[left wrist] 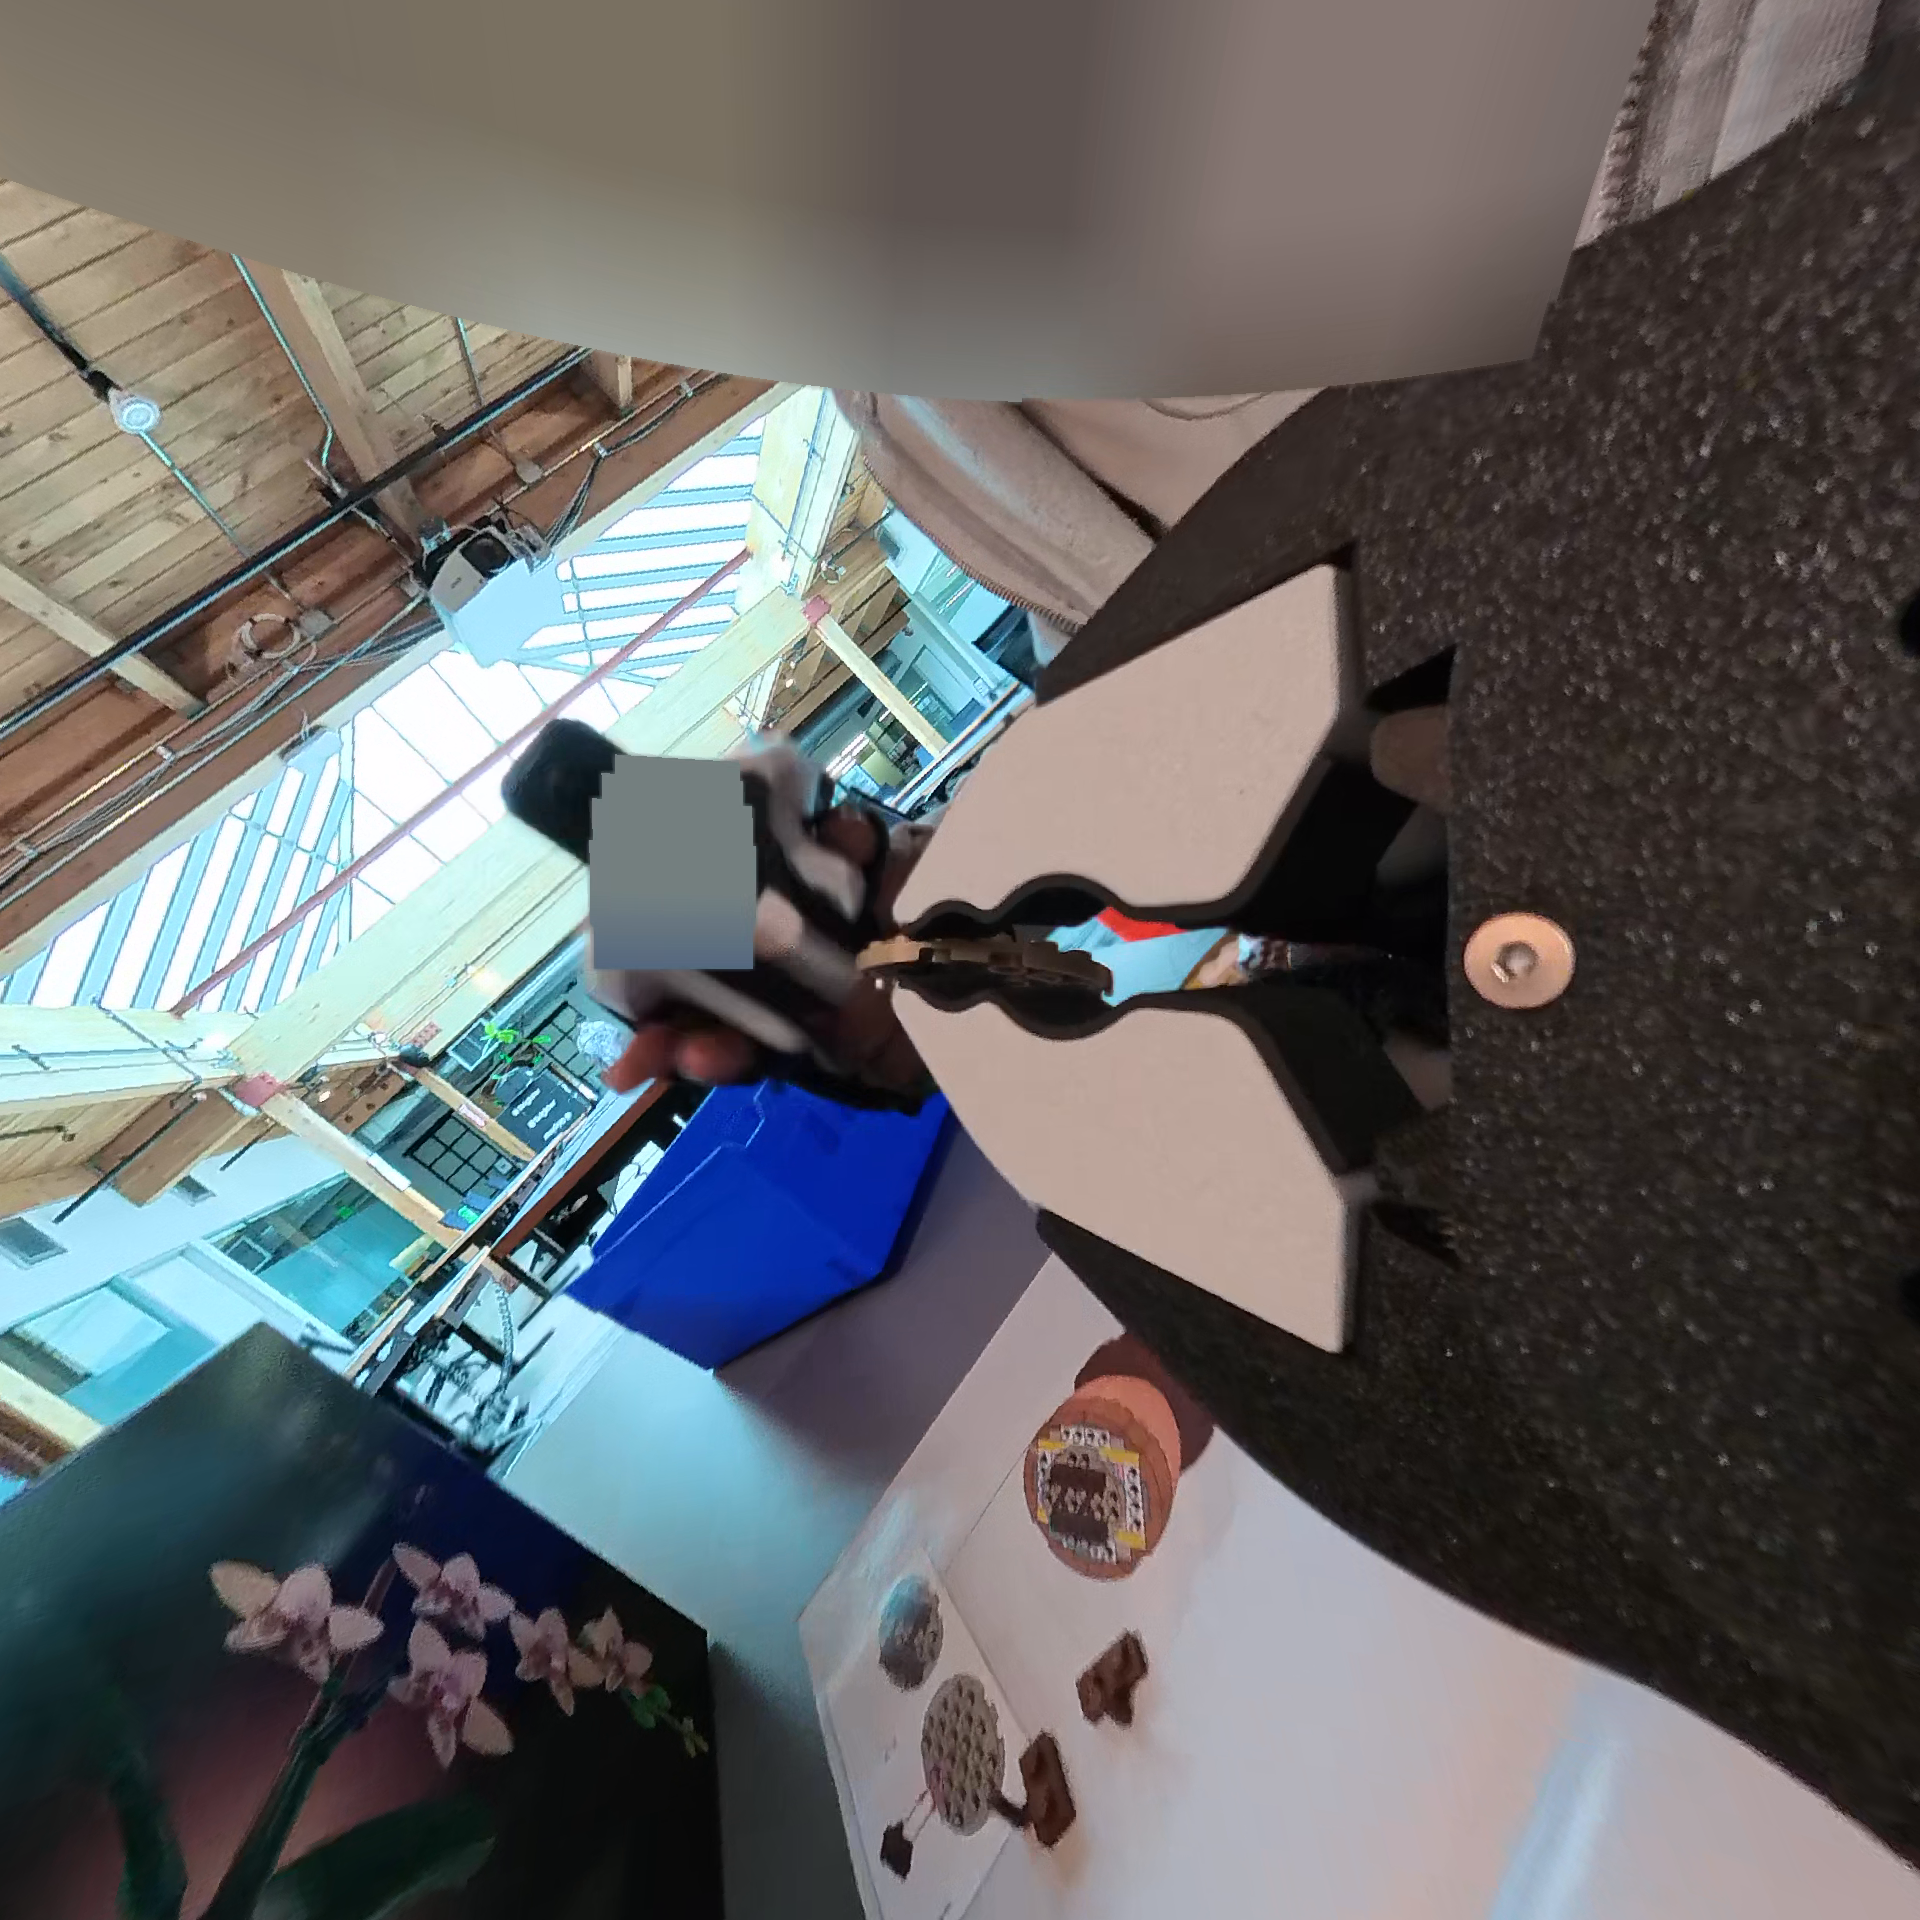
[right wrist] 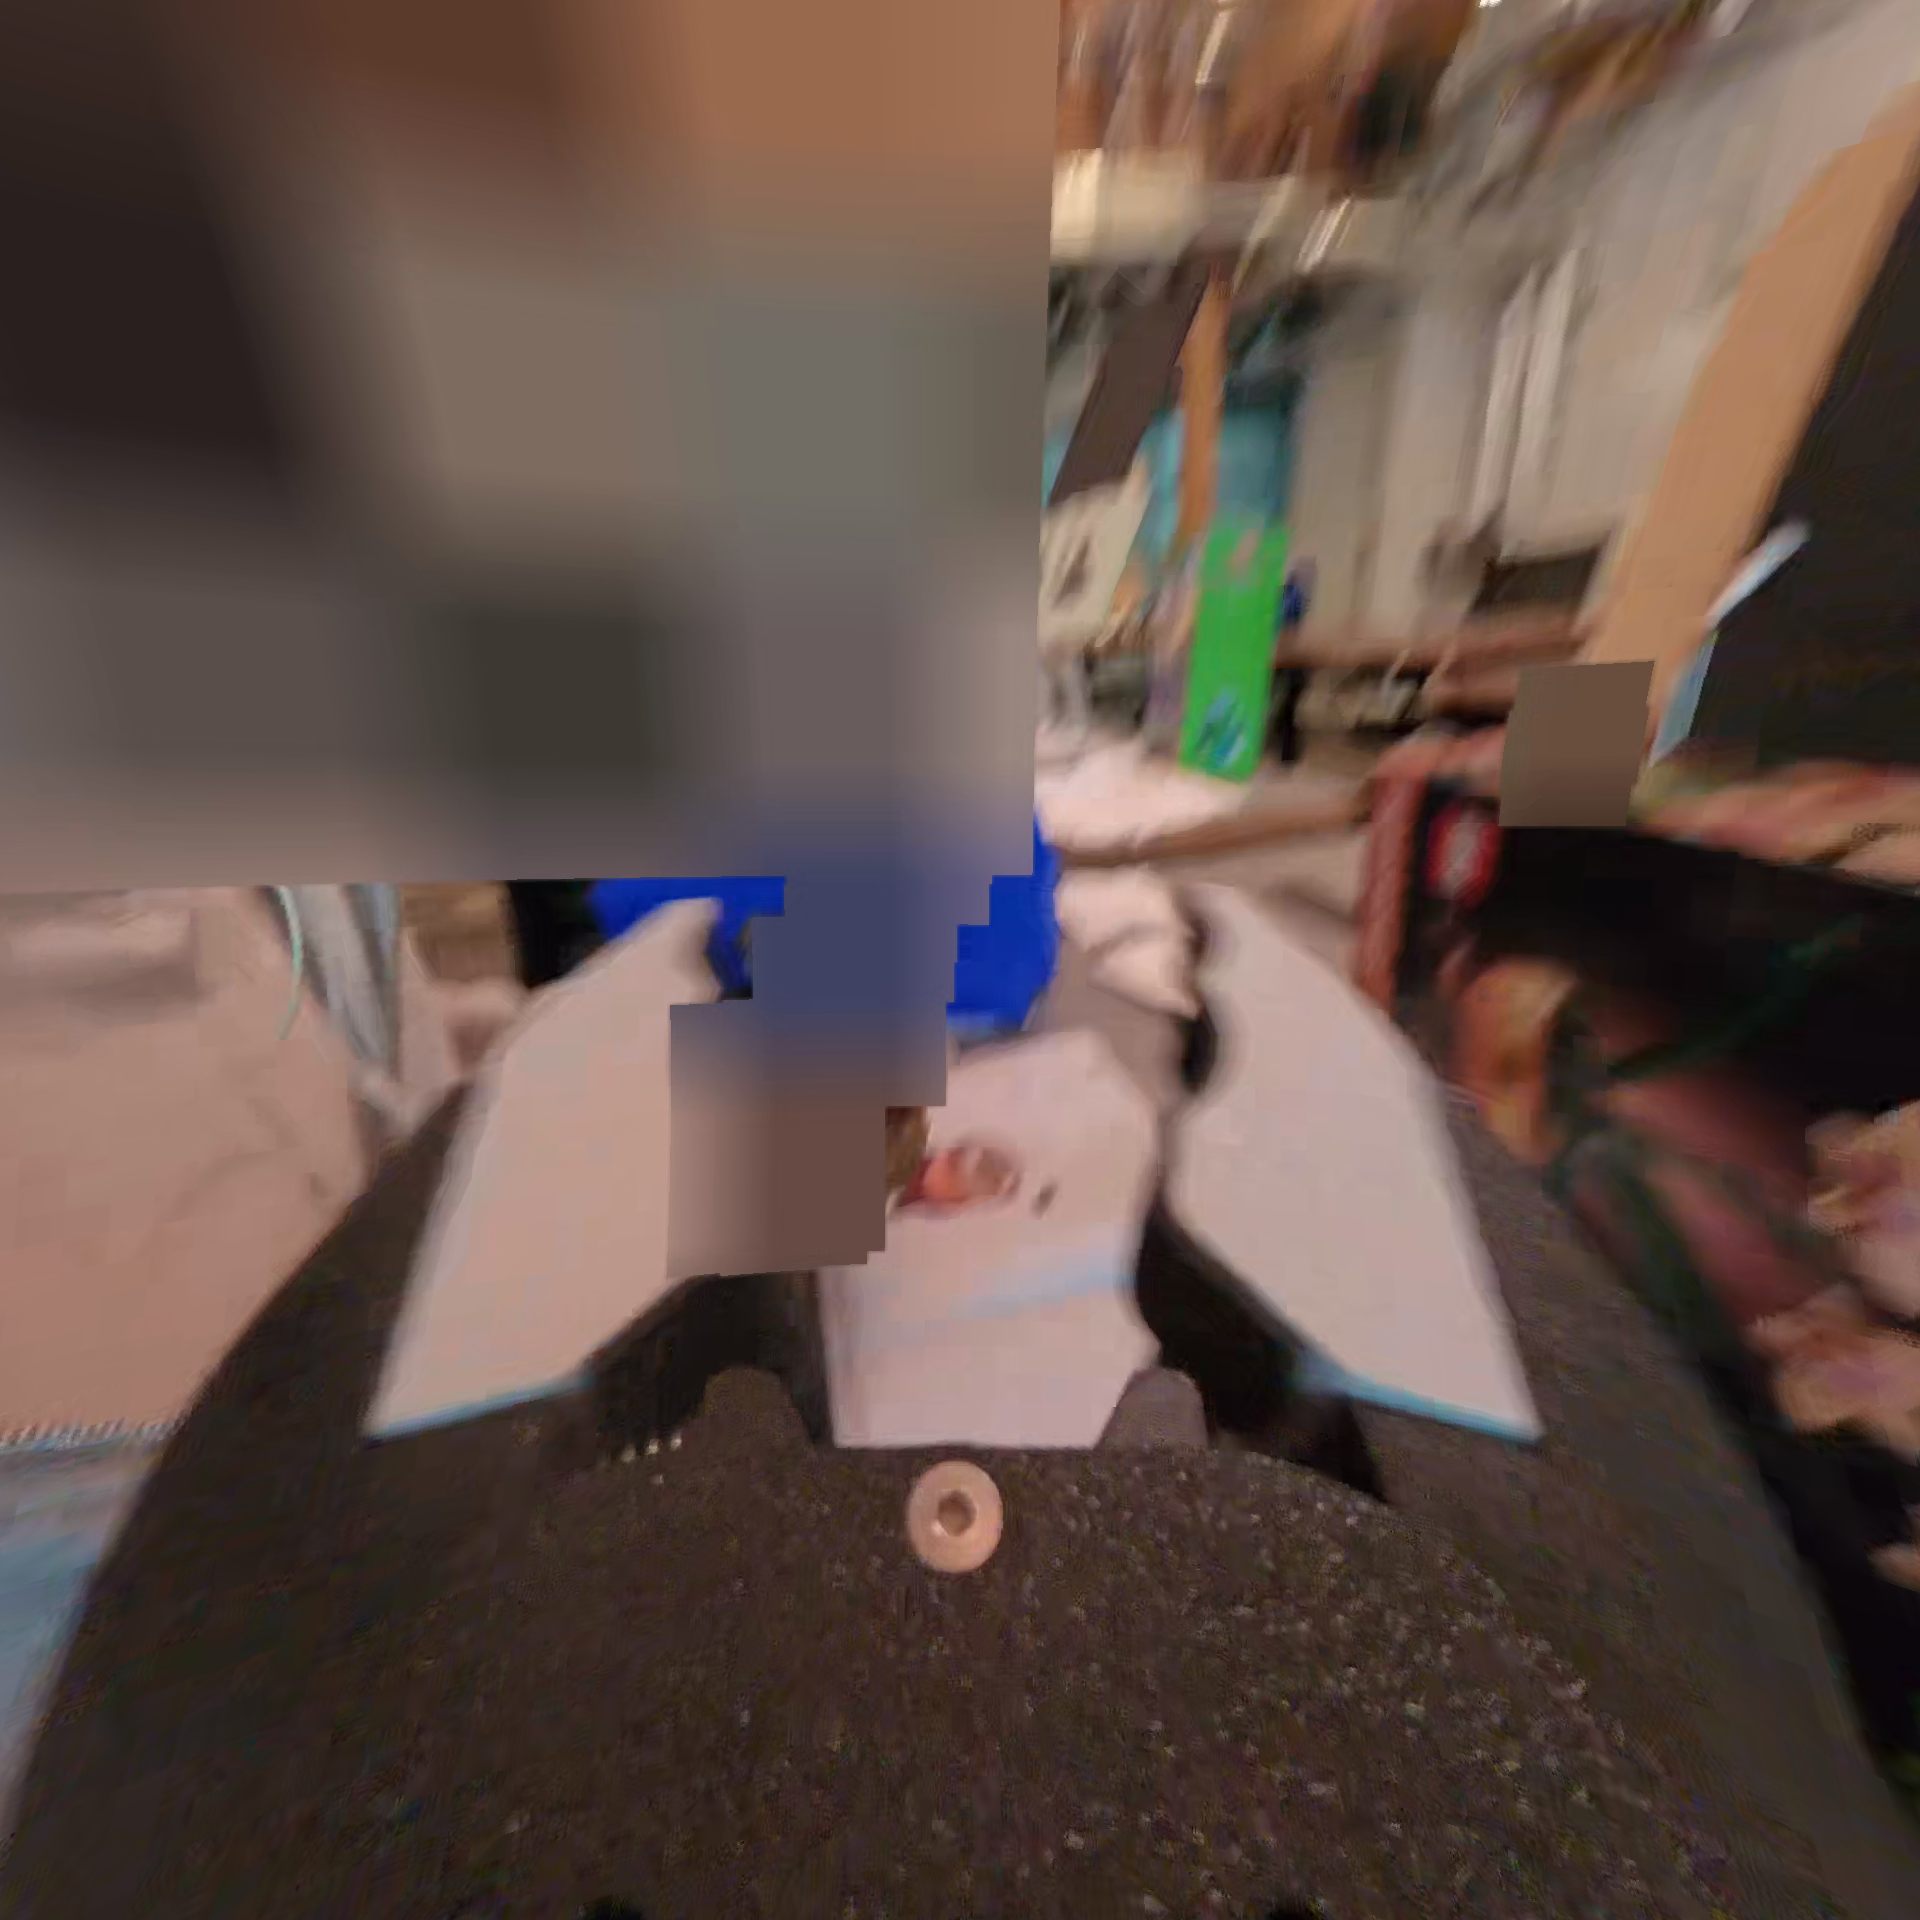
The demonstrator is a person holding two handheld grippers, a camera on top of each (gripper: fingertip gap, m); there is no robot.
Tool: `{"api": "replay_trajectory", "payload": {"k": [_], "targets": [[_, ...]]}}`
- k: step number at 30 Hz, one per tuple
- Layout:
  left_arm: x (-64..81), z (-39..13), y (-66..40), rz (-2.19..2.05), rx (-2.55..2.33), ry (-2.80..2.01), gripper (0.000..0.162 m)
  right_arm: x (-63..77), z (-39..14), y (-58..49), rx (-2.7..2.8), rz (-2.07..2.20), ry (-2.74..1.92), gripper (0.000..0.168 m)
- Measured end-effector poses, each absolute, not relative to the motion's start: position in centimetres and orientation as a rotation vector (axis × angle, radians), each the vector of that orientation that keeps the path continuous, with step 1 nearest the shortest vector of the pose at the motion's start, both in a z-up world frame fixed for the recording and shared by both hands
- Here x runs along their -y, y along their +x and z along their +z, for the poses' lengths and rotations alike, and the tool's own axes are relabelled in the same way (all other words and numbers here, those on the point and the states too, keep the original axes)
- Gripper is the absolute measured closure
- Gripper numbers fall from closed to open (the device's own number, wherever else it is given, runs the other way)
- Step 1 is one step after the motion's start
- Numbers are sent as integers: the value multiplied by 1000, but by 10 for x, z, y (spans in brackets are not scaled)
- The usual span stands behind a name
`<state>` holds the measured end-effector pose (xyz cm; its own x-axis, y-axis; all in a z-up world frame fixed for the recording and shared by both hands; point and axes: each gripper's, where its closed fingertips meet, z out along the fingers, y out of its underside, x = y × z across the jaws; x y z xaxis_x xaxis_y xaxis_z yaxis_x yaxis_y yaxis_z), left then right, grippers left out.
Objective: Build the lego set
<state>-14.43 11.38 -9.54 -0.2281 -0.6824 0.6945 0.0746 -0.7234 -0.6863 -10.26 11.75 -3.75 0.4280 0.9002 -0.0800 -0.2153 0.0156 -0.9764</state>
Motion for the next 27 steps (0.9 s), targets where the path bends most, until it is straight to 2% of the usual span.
{"api": "replay_trajectory", "payload": {"k": [1, 3, 7, 9, 12, 18, 27], "targets": [[-117, -97, -145, -1989, -719, -1543, 157, -114, -17, -92, 651, 976, -1142, 47], [-123, -100, -145, -1992, -688, -1562, 157, -92, 35, -71, 559, 1101, -848, 35], [-127, -104, -141, -2025, -647, -1586, 157, -40, 135, 3, 264, 1389, -110, 31], [-126, -104, -139, -2042, -636, -1594, 157, -24, 164, 8, 258, 1495, 54, 23], [-123, -102, -136, -2052, -628, -1595, 157, -3, 197, -16, 305, 1558, 127, 23], [-121, -96, -136, -2041, -608, -1594, 157, 30, 226, -14, 322, 1570, 260, 23], [-119, -94, -143, -2008, -597, -1591, 157, 55, 235, -29, 442, 1362, 208, 23]]}}
